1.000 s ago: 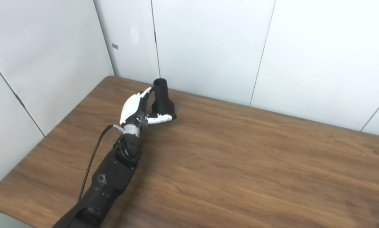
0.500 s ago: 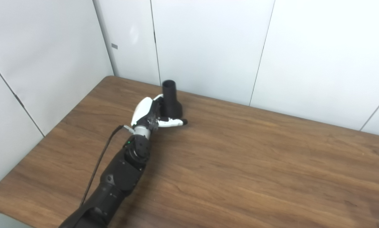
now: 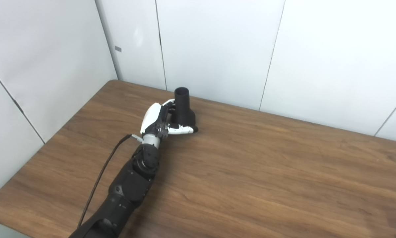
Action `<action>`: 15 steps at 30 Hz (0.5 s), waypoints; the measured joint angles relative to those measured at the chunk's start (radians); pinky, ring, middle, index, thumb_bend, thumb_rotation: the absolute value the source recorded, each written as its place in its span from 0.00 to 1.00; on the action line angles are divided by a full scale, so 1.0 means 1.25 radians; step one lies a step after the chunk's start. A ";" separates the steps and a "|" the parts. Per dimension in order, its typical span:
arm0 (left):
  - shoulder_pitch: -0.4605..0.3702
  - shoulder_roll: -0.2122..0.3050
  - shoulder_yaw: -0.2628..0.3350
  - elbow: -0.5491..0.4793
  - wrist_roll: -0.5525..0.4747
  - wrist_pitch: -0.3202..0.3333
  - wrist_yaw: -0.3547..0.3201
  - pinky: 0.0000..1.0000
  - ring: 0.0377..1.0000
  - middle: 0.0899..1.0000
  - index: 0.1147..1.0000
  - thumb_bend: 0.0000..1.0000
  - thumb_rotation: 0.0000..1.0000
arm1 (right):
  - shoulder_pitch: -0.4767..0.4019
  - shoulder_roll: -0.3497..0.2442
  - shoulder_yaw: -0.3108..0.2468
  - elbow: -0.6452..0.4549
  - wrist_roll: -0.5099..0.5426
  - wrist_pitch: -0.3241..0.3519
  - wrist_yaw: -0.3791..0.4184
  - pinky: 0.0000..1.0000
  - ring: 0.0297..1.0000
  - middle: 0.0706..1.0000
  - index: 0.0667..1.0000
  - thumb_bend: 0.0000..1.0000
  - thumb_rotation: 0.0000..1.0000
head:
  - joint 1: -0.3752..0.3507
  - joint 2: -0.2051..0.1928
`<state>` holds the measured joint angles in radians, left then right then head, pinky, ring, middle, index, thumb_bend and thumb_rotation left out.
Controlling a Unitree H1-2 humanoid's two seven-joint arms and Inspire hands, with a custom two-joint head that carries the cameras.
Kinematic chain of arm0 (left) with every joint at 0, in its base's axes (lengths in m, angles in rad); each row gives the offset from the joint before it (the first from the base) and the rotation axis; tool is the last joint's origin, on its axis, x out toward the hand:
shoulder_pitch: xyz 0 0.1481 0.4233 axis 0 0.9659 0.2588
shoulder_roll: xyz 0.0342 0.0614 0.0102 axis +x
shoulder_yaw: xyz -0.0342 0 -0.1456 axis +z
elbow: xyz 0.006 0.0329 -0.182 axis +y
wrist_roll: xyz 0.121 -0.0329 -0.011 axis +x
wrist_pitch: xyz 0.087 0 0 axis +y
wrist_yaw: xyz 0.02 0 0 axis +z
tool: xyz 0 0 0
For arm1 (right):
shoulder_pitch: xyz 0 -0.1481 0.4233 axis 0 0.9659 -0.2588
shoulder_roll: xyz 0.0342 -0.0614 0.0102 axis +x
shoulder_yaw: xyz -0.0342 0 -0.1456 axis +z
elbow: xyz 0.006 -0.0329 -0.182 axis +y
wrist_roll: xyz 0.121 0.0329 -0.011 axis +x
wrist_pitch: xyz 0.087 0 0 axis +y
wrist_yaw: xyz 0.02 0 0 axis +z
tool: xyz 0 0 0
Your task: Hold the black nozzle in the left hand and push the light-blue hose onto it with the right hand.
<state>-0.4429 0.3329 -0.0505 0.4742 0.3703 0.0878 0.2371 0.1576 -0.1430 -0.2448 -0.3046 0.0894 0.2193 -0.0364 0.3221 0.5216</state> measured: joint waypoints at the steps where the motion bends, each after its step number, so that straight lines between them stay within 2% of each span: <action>1: 0.000 0.000 -0.002 -0.002 0.003 0.000 0.000 0.69 0.77 0.77 0.77 1.00 0.15 | 0.000 0.000 0.000 -0.001 -0.001 0.000 0.000 0.55 0.63 0.64 0.59 0.26 0.21 | 0.000 0.000; 6: 0.002 0.001 -0.013 -0.009 0.024 0.013 -0.001 0.77 0.83 0.77 0.77 1.00 0.17 | 0.001 0.000 0.001 -0.004 -0.003 0.000 0.001 0.55 0.64 0.64 0.59 0.26 0.18 | -0.004 0.004; 11: 0.004 0.005 -0.034 -0.020 0.057 0.025 -0.005 0.97 0.81 0.75 0.77 1.00 0.16 | 0.004 0.000 0.002 -0.010 -0.003 0.000 0.001 0.56 0.64 0.65 0.60 0.26 0.17 | -0.005 0.005; 15: 0.005 0.012 -0.058 -0.017 0.090 0.024 -0.005 1.00 0.79 0.74 0.77 1.00 0.18 | 0.006 0.000 0.002 -0.013 -0.003 0.001 0.001 0.55 0.64 0.65 0.60 0.25 0.17 | -0.010 0.007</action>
<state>-0.4371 0.3474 -0.1229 0.4525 0.4833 0.1183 0.2308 0.1647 -0.1433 -0.2421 -0.3204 0.0861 0.2200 -0.0346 0.3099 0.5308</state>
